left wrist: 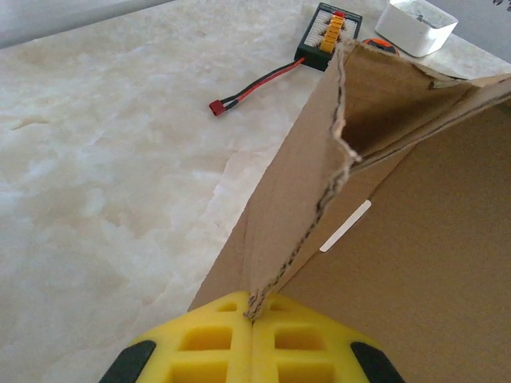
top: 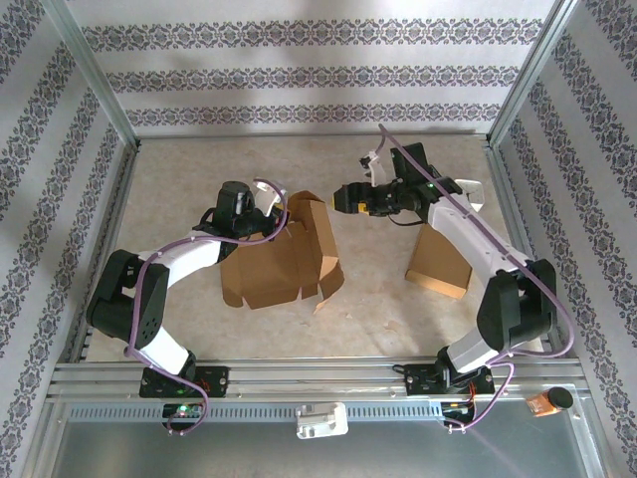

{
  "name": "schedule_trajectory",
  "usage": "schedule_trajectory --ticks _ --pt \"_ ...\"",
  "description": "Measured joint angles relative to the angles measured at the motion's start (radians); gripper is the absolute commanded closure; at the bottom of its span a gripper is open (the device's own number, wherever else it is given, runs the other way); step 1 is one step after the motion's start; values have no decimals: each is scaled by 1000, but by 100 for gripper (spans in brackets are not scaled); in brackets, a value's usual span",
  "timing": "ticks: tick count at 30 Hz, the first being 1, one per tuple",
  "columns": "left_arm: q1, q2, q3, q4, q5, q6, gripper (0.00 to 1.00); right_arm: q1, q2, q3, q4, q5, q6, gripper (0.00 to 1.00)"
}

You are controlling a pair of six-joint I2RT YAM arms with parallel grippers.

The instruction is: Fold the paper box

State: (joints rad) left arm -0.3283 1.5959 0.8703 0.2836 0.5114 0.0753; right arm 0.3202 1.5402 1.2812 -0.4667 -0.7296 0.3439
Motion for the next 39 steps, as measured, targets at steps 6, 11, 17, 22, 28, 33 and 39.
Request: schedule_trajectory --ticks 6,11,17,22,28,33,39 --pt "0 0 2 -1 -10 0 100 45 26 -63 21 15 30 20" --pt "0 0 6 -11 -24 0 100 85 73 -95 23 52 40 28" --pt "-1 -2 18 -69 -44 -18 100 74 85 -95 6 115 14 32" --pt "-11 -46 -23 -64 -27 -73 100 55 88 -85 -19 135 -12 38" --pt "-13 -72 -73 -35 -16 -150 100 85 95 -79 -18 134 -18 45" --pt "-28 -79 -151 64 -23 -227 100 127 95 -79 -14 144 -26 47" --pt "-37 -97 -332 353 -58 -367 100 180 92 -77 -2 188 -45 49"
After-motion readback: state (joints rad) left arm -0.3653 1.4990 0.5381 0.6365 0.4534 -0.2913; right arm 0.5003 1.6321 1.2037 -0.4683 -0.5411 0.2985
